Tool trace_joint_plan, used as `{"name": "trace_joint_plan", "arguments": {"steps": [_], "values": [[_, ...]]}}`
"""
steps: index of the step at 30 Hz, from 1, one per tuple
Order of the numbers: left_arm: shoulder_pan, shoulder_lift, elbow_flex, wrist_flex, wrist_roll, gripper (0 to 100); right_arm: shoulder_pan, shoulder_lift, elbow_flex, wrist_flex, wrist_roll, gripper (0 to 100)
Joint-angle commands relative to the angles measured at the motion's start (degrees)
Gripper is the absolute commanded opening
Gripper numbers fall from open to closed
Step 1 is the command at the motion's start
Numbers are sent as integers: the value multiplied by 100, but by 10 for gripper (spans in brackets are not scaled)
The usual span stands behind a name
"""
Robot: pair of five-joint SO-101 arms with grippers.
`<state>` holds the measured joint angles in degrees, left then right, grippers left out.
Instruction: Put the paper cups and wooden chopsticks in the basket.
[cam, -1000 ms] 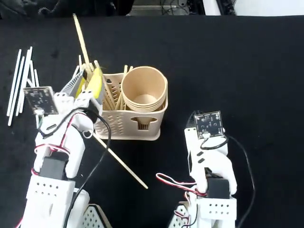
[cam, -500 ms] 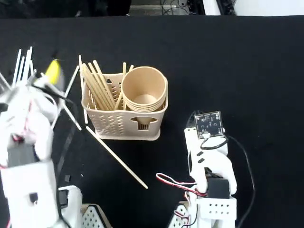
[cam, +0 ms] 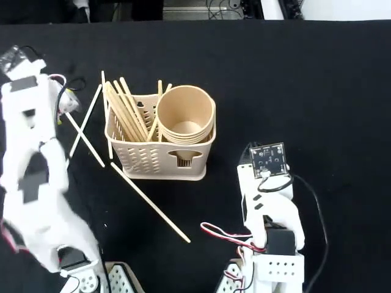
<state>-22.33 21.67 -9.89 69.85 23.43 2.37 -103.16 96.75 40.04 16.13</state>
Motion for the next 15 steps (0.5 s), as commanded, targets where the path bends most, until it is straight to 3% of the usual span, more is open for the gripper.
{"name": "trace_joint_plan", "arguments": {"steps": [1,8,11,13,15], "values": [[145,2180,-2905,1187,264,205,-70,-382,-22,18,35,15],[154,4774,-6642,2637,466,199,-70,-382,-22,18,35,15],[163,5565,-8136,3130,290,105,-70,-382,-22,18,35,15],[110,5873,-8602,3112,53,20,-70,-382,-22,18,35,15],[101,5855,-8514,3112,-18,41,-70,-382,-22,18,35,15]]}}
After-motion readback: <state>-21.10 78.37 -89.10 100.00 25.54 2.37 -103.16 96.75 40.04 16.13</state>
